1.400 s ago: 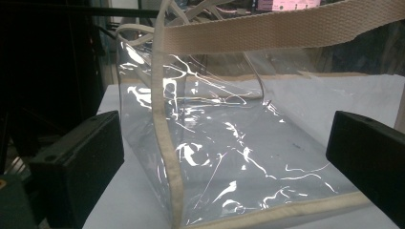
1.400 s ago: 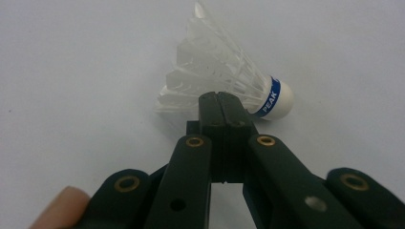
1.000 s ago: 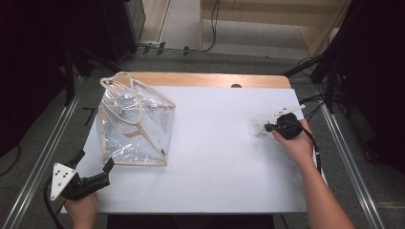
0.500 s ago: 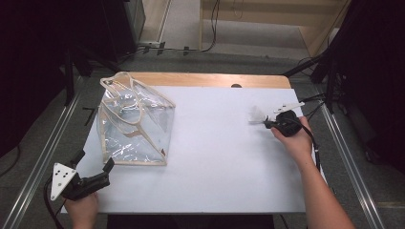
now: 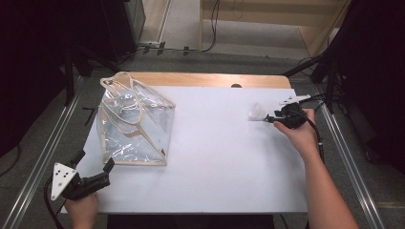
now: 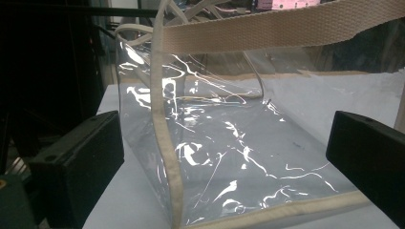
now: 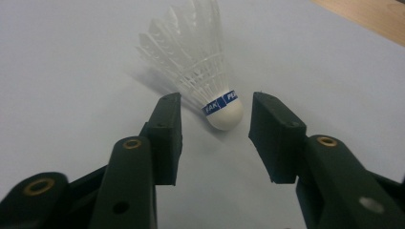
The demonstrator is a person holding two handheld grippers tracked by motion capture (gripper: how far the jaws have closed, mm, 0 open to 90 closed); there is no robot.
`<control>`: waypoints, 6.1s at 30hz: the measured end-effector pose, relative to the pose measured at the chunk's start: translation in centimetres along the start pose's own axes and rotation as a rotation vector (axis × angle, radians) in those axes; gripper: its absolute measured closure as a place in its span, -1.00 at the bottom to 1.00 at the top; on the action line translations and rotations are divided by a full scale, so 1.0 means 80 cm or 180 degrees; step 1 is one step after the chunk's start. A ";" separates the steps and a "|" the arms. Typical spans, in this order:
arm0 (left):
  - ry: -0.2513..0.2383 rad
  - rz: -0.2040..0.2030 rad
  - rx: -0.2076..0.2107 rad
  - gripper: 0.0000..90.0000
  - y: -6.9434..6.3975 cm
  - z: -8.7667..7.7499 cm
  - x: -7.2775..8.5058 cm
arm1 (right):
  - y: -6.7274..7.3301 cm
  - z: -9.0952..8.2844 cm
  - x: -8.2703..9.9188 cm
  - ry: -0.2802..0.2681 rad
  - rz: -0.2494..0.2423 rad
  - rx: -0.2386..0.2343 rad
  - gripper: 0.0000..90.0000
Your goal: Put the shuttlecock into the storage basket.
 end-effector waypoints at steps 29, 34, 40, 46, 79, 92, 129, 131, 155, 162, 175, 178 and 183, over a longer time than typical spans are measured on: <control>0.0005 0.0026 -0.0008 -1.00 -0.002 0.001 0.000 | -0.001 0.047 0.007 0.0285 -0.0272 0.0083 0.33; 0.0002 0.0023 -0.0007 -1.00 -0.002 0.001 0.000 | 0.002 0.043 0.009 0.0268 -0.0183 0.0043 0.35; 0.0001 0.0023 -0.0005 -1.00 -0.002 0.001 0.000 | 0.008 0.036 0.006 0.0160 -0.0111 0.0005 0.35; 0.0001 0.0016 0.0001 -1.00 -0.001 0.000 0.000 | 0.016 0.025 -0.002 0.0056 -0.0118 0.0036 0.35; -0.0002 0.0020 0.0009 -1.00 -0.002 0.001 0.000 | 0.087 -0.008 -0.047 -0.0404 -0.0019 -0.0154 0.35; -0.0001 0.0020 0.0008 -1.00 -0.002 0.001 0.000 | 0.113 -0.010 -0.063 -0.0501 -0.0050 -0.0244 0.35; -0.0002 0.0038 0.0019 -1.00 -0.002 0.001 0.000 | 0.192 -0.012 -0.110 -0.0749 -0.0184 -0.0612 0.35; -0.0003 0.0038 0.0019 -1.00 -0.002 0.001 0.000 | 0.197 -0.013 -0.112 -0.0751 -0.0201 -0.0627 0.35; -0.0003 0.0026 0.0026 -1.00 -0.002 0.001 0.000 | 0.245 -0.023 -0.142 -0.0915 -0.0329 -0.0868 0.35; -0.0003 0.0024 0.0028 -1.00 -0.002 0.001 0.000 | 0.259 -0.024 -0.149 -0.0949 -0.0364 -0.0931 0.35; -0.0003 0.0023 0.0036 -1.00 -0.002 0.001 0.000 | 0.283 -0.033 -0.161 -0.1004 -0.0386 -0.1031 0.35; -0.0001 0.0015 0.0035 -1.00 -0.002 0.001 0.000 | 0.290 -0.035 -0.163 -0.1014 -0.0407 -0.1064 0.35; -0.0002 0.0027 0.0036 -1.00 -0.002 0.001 0.000 | 0.299 -0.038 -0.165 -0.1038 -0.0412 -0.1113 0.35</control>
Point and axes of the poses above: each handheld gripper's, and its own axes: z roughly forward along the jaws, x roughly out of its underside, y roughly to its left, the point moved 5 cm from there along z, roughly forward along the jaws, and after that the axes turned 3 degrees about -y, right-handed, at the moved point
